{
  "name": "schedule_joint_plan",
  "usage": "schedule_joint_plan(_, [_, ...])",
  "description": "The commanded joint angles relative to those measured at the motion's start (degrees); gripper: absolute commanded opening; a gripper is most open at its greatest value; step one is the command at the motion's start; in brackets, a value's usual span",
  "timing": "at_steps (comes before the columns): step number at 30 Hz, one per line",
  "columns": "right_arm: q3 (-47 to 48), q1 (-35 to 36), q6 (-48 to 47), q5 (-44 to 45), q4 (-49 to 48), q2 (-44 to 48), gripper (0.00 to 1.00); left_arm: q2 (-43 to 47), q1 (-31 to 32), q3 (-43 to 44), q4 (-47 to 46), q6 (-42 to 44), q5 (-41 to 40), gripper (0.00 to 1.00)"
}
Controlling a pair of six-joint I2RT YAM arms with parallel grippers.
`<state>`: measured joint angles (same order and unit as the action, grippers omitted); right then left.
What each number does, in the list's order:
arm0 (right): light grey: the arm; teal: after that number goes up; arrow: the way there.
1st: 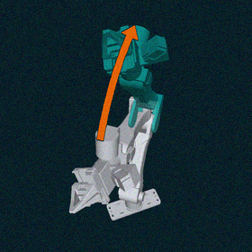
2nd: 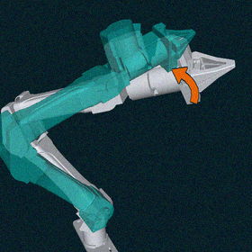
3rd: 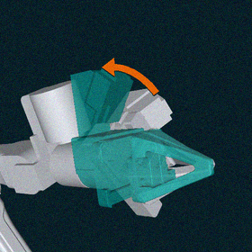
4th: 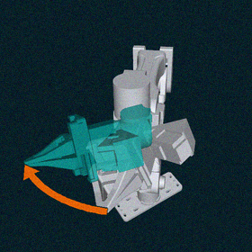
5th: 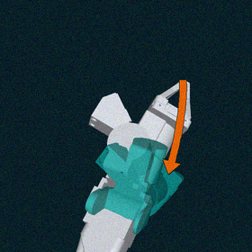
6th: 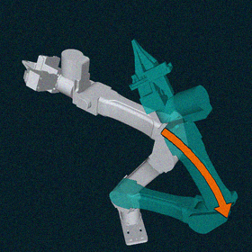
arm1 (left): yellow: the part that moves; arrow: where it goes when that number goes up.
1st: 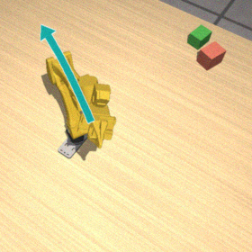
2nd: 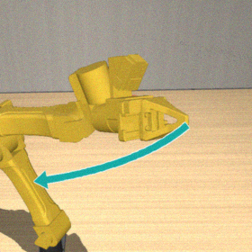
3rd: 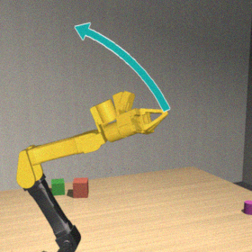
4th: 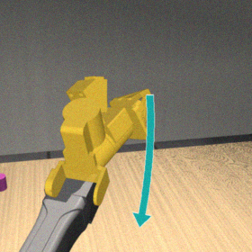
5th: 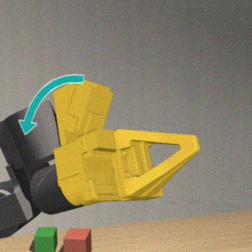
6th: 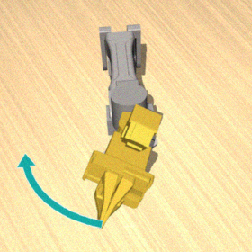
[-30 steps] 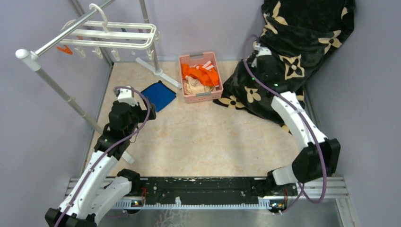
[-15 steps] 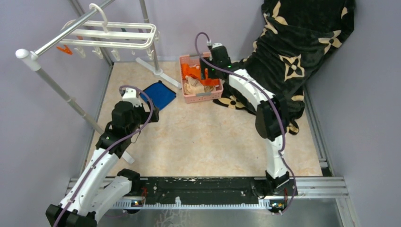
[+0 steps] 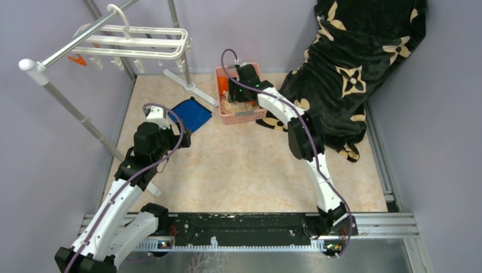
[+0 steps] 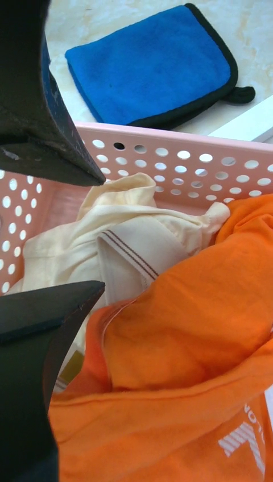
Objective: Clip the underwear to the hanger
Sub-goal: Pick up the underwear from the bin.
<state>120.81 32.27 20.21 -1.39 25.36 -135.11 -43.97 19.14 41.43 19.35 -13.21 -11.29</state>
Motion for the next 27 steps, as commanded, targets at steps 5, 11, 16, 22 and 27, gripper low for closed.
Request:
schedule_joint_plan(5, [9.05, 0.73, 2.47, -1.68, -1.61, -7.04, 0.58, 0.4, -0.24, 0.93, -0.01, 0.15, 0.72, 0.99])
schedule_joint_plan(11, [11.56, 0.7, 2.18, -3.04, -1.97, -9.54, 0.35, 0.25, -0.28, 0.92, 0.15, 0.08, 0.47, 0.99])
schedule_joint_plan(16, [11.99, 0.74, 0.66, -2.42, -2.12, -7.77, 0.0, 0.53, -0.28, 0.84, 0.16, -0.06, 0.0, 0.99])
schedule_joint_plan(22, [10.47, 0.95, -2.08, -1.89, -4.39, 1.5, 0.0, 1.28, -0.24, 0.69, 0.27, -0.62, -1.78, 0.99])
schedule_joint_plan(27, [11.94, 0.93, -3.75, -0.39, -3.69, 7.12, 0.0, 2.5, -0.28, 0.37, 0.47, -1.9, -4.42, 0.99])
